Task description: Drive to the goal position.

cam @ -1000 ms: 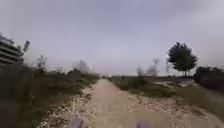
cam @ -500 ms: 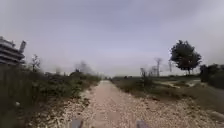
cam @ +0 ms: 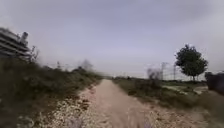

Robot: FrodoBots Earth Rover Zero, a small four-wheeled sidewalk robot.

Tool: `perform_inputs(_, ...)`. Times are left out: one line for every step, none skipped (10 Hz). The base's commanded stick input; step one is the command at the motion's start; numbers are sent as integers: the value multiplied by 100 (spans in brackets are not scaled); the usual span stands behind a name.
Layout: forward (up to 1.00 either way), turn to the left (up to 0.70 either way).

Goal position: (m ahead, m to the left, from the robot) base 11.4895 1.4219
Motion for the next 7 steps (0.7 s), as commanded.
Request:
perform_inputs(70,0)
perform_inputs(70,0)
perform_inputs(70,0)
perform_inputs(70,0)
perform_inputs(70,0)
perform_inputs(70,0)
perform_inputs(70,0)
